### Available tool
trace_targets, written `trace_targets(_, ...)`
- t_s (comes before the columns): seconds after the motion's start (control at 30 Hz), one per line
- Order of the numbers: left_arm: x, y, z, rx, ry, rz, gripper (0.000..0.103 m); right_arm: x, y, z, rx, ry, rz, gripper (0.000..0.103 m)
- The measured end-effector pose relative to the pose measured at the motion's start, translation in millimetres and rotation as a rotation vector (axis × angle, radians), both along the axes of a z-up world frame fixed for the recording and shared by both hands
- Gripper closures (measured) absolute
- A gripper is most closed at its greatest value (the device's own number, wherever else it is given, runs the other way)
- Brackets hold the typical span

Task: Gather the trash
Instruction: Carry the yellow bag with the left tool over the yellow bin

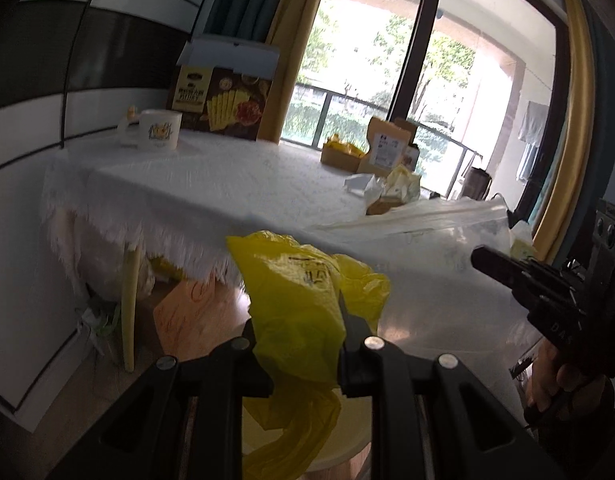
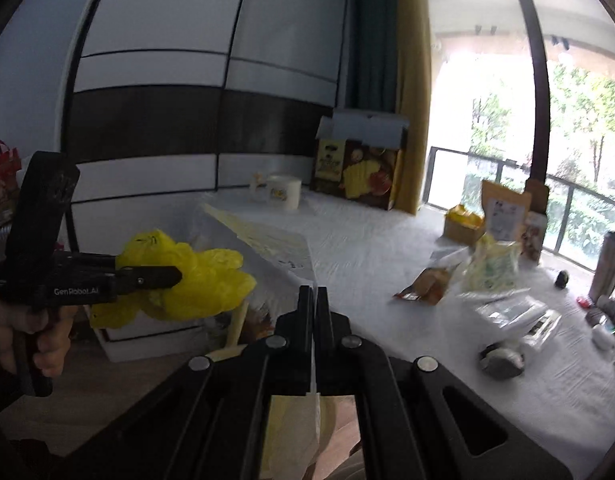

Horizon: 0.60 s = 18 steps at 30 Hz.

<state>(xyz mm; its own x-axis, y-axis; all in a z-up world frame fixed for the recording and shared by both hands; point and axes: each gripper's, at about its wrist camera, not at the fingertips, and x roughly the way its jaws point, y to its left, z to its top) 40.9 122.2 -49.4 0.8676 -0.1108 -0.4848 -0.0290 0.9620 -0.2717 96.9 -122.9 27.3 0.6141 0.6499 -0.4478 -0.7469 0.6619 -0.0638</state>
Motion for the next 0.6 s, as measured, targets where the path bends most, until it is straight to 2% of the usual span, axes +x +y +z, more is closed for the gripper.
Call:
trace_targets(0.17, 5, 5, -21, -0.012, 0.068, 0.009, 0.082, 11, 18, -30, -0.048, 0.135, 0.058, 0.102)
trace_targets(0.3, 9, 7, -33, -0.023, 0.107, 0.005, 0.082, 24, 28, -58, -0.097, 0.248, 0.056, 0.102)
trace_targets(0.47, 20, 6, -48, -0.033, 0.163, -0.002, 0.082, 42, 37, -83, -0.166, 0.324, 0.027, 0.099)
trace_targets(0.6, 27, 5, -57, -0.04, 0.185, -0.009, 0.082, 49, 36, -92, -0.182, 0.343, 0.006, 0.069)
